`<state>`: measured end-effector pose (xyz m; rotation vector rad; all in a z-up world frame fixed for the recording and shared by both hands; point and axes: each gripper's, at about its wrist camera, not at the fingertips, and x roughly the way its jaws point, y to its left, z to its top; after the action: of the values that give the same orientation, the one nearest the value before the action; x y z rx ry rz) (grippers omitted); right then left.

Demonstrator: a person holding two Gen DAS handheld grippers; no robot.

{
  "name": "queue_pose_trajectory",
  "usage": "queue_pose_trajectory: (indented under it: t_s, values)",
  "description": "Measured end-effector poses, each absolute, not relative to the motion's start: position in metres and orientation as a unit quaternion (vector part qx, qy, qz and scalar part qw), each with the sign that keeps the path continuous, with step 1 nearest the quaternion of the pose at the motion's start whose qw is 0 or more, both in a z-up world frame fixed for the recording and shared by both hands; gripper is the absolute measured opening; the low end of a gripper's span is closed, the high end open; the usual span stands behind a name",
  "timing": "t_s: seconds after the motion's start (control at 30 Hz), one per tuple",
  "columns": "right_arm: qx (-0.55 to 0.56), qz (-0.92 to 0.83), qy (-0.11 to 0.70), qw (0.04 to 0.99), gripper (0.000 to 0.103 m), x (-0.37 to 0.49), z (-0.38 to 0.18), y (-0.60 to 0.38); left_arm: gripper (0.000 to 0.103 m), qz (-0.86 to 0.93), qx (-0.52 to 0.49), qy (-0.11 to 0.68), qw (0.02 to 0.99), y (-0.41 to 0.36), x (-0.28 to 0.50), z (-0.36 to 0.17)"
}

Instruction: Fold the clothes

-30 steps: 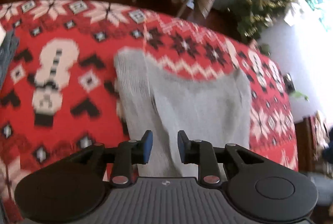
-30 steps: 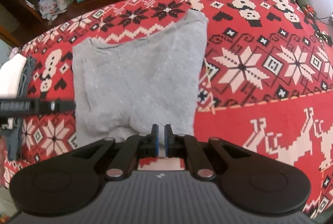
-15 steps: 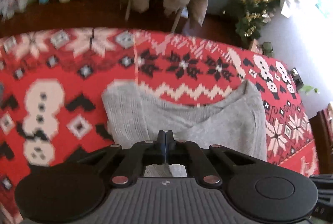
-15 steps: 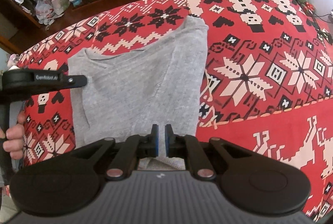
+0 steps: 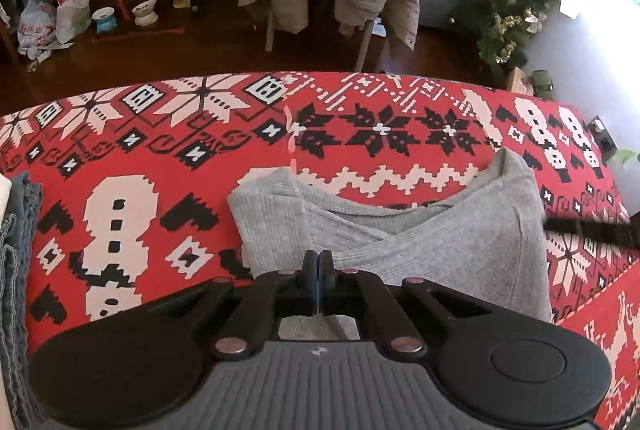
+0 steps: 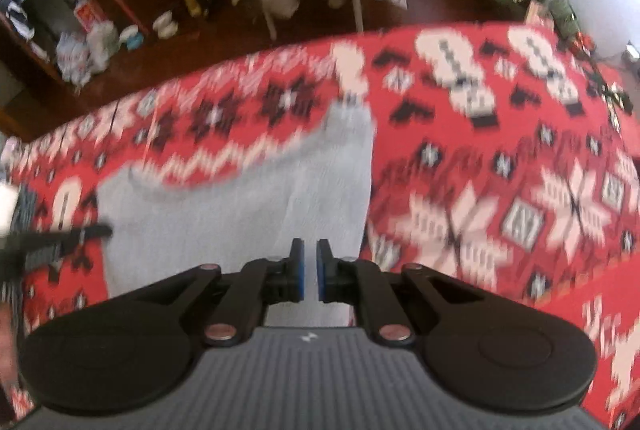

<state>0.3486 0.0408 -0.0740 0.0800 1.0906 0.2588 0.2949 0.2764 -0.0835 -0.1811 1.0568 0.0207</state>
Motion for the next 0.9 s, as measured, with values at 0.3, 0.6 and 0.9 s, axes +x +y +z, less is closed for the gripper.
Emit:
queue_pose_trajectory:
  t_s: [0.3,0.6,0.9]
  values:
    - [0.017,0.107,0.533,0.839,0.000,0.411,-0.114,0.032,0.001,0.011,-0.091,0.515,0.853,0.275,0.296,-0.087]
    - [0.007,0.109,0.523,0.845,0.000,0.429,-0.116,0.029,0.001,0.016,-0.089,0.518,0.851,0.274,0.298,-0.092]
    - [0.017,0.121,0.518,0.846,0.003,0.415,-0.099,0.025,0.003,0.019,-0.089,0.517,0.851,0.274,0.295,-0.090]
